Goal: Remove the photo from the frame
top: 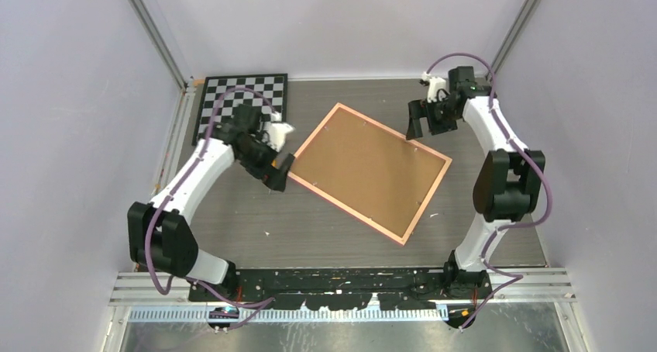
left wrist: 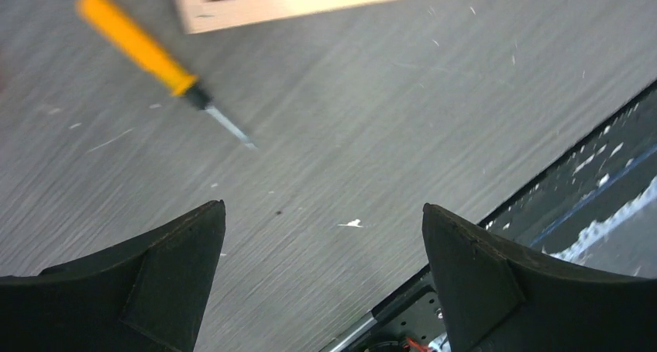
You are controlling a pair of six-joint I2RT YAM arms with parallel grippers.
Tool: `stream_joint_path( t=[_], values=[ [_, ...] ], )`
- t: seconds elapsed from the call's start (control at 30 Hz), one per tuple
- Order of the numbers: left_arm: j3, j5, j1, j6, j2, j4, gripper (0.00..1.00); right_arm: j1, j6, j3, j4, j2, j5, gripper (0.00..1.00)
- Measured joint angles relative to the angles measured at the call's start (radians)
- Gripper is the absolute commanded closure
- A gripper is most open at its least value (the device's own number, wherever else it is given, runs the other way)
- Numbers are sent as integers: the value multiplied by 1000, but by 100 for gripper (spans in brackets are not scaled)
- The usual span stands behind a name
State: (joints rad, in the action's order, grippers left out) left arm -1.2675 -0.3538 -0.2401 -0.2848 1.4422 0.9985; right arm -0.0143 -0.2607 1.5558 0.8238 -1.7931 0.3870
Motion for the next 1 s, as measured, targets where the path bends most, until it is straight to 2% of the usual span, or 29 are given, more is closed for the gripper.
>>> stream_joint_path(
  t=[0.17, 0.37, 0.7, 1.0],
  values=[
    [76, 47, -187, -43, 39, -23, 0, 94, -44, 103, 98, -159, 42, 0],
    [96, 71, -266, -69, 153, -85, 0, 89, -77, 174, 175, -281, 57, 0],
    [105, 74, -296, -72, 279, -166, 0, 82, -100, 314, 232, -434, 55, 0],
    [75, 93, -296, -69, 369, -224, 0, 82, -135, 282, 228, -458, 58, 0]
  ],
)
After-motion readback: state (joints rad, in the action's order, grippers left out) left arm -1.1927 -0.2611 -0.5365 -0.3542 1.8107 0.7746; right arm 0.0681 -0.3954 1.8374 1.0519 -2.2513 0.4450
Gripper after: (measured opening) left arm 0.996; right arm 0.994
